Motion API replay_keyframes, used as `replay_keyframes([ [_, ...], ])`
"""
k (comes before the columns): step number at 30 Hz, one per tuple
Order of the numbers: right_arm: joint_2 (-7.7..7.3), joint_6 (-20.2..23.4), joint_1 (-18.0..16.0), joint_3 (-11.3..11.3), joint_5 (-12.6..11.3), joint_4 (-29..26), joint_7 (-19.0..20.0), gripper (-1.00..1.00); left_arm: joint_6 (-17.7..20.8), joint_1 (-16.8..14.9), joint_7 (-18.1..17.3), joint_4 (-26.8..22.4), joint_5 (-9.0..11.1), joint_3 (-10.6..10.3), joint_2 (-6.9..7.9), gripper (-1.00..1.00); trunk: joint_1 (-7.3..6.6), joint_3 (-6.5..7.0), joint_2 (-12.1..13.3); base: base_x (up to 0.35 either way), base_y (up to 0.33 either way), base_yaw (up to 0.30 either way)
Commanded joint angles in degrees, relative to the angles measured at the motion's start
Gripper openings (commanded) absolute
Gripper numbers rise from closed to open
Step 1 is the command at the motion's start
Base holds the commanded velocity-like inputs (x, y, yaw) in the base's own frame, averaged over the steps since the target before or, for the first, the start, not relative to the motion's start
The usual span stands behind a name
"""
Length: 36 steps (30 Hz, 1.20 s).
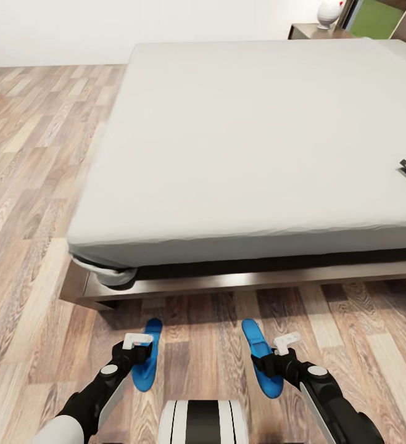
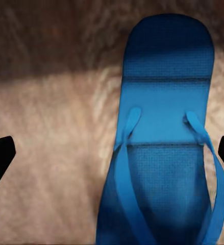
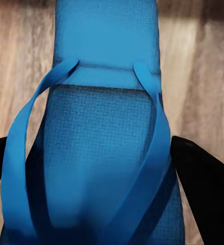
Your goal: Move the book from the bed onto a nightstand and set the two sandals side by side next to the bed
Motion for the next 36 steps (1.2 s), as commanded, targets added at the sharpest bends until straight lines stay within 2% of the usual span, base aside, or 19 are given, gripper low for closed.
replay_keyframes([
  [1,-0.02,0.4,0.0,0.0,-0.2,-0.1,0.0,-1.00,0.0,0.0,0.4,0.0,0.6,-0.5,0.07,1.00,-0.02,-0.03,0.0,-0.061,0.206,0.000],
  [29,0.05,0.4,0.0,0.0,-0.2,-0.1,-0.1,-1.00,0.1,0.0,0.3,0.0,0.6,-0.5,0.16,1.00,-0.02,-0.03,0.0,-0.030,0.287,0.000],
  [36,0.05,0.4,0.0,0.0,-0.2,-0.1,-0.1,-1.00,0.1,0.0,0.3,0.0,0.6,-0.5,0.16,1.00,-0.02,-0.03,0.0,0.013,0.145,0.000],
])
